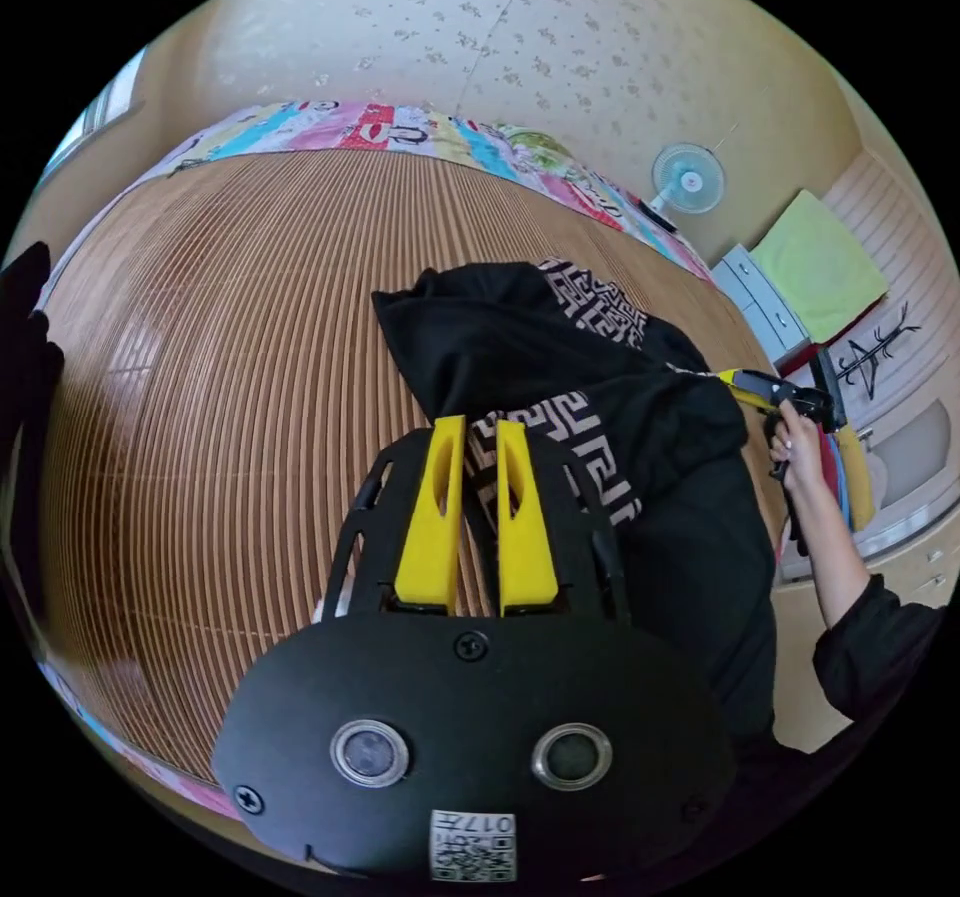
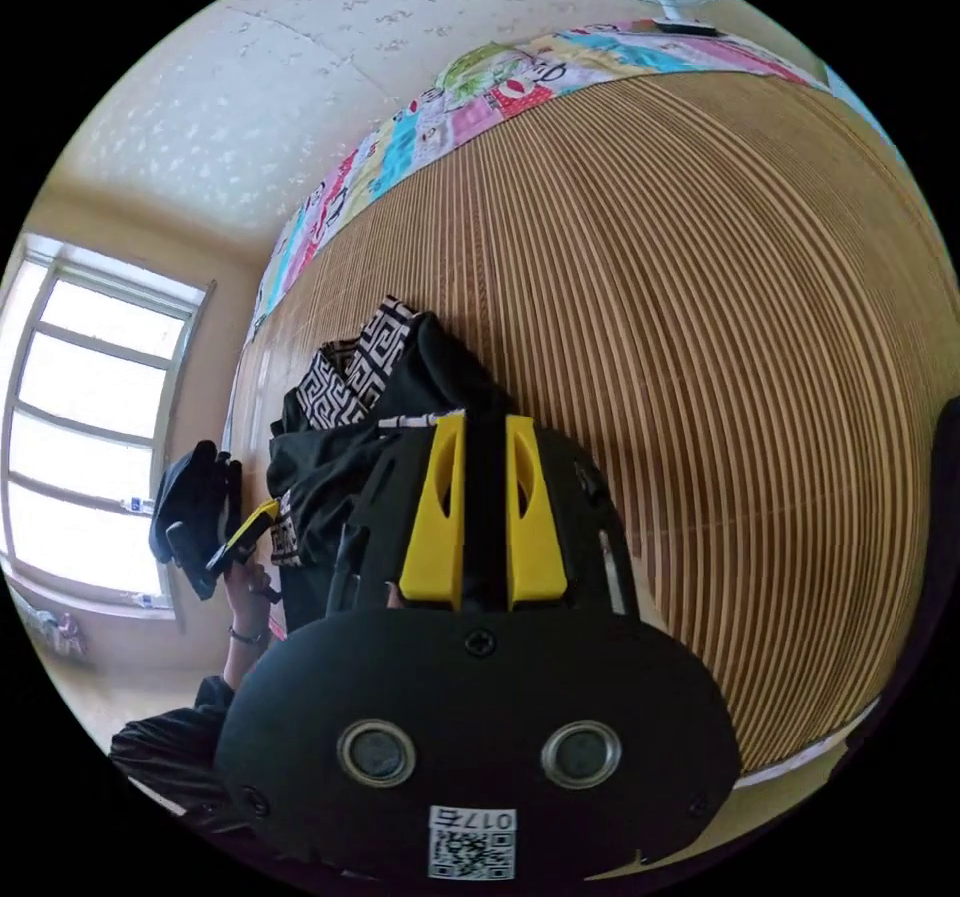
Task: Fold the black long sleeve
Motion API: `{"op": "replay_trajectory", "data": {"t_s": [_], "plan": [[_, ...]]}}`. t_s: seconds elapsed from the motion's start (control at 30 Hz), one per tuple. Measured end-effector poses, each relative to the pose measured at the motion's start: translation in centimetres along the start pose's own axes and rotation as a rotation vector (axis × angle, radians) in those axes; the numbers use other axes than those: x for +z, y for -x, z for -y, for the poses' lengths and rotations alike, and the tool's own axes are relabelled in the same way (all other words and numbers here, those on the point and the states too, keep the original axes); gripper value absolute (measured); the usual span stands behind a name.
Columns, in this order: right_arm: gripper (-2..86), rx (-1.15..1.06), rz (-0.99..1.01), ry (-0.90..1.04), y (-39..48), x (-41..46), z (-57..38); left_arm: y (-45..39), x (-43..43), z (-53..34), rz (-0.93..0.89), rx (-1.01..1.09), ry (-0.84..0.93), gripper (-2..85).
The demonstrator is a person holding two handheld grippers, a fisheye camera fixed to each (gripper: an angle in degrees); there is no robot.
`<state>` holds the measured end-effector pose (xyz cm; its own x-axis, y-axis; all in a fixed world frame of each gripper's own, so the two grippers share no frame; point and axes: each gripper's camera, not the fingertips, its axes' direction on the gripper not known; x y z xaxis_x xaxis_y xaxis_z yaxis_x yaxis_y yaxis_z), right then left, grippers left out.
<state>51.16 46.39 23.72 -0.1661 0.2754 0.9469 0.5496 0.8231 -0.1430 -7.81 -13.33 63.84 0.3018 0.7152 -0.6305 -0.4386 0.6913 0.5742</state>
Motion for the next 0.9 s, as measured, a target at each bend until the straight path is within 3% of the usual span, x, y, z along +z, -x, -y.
{"op": "replay_trajectory", "data": {"t_s": [0.33, 0.5, 0.63, 0.73, 0.83, 0.9], "plan": [[1.3, 0.056, 0.121, -0.302, -0.4, -2.5, -3.0, 0.2, -8.4, 1.4, -0.254, -0.004, -0.223, -0.1], [0.9, 0.086, 0.041, -0.228, -0.6, 0.5, 0.2, 3.3, -3.0, 6.8, -0.229, -0.104, -0.064, 0.8], [0.9, 0.094, -0.160, -0.126, -0.6, 3.9, 1.9, 5.2, 1.8, 8.7, -0.193, -0.195, 0.074, 5.3], [1.0, 0.042, -0.058, -0.212, -0.2, 1.2, 0.3, 5.2, -0.8, 6.9, -0.261, -0.214, -0.038, 10.1], [0.7, -0.074, 0.062, -0.266, 1.6, -1.2, -2.3, 2.5, -4.5, 4.1, -0.186, -0.166, -0.147, 10.8], [0.6, -0.110, 0.035, -0.217, 3.0, -0.8, -3.5, -0.4, -4.6, 3.3, -0.141, -0.066, -0.110, 8.6]]}}
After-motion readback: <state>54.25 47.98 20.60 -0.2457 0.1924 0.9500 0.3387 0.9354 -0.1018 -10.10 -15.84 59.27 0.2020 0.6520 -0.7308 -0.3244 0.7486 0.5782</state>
